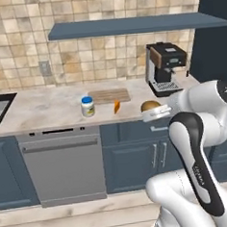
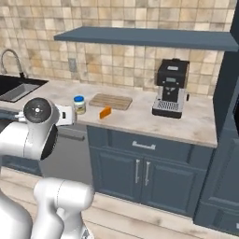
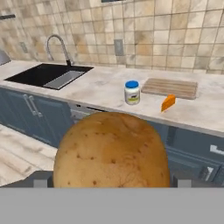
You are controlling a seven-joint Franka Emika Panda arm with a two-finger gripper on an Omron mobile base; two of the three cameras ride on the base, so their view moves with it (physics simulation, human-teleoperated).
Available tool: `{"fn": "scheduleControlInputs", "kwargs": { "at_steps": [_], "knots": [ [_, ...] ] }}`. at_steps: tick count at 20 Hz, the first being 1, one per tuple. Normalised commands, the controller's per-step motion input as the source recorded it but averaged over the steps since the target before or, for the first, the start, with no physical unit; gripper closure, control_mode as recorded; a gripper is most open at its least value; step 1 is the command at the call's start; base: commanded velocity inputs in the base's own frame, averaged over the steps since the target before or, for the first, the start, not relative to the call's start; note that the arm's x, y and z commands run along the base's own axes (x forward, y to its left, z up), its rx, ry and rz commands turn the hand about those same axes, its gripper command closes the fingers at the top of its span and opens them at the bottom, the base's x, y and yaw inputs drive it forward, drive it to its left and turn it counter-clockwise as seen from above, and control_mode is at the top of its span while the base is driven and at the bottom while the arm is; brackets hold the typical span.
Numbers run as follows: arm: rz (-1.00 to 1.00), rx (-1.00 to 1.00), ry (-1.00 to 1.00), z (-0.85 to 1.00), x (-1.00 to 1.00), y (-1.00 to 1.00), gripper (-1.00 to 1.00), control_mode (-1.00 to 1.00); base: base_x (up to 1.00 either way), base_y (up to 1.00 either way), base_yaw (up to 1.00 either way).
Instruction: Retrieve the reheated potato from the microwave, then place the potato, cheese, and condiment on the cutting board.
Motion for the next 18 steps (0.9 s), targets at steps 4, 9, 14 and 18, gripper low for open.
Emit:
{"fn": "scheduleControlInputs", "kwargs": {
  "at_steps": [4,9,14,18],
  "knots": [
    [0.0,0.0,0.0,0.0,0.0,0.0,1.0,1.0,0.73,0.25,-0.2],
    [0.0,0.0,0.0,0.0,0.0,0.0,1.0,1.0,0.75,0.41,-0.15],
    [0.0,0.0,0.0,0.0,0.0,0.0,1.0,1.0,0.54,0.48,-0.31],
    [0.0,0.0,0.0,0.0,0.0,0.0,1.0,1.0,0.66,0.27,-0.14]
  ]
}}
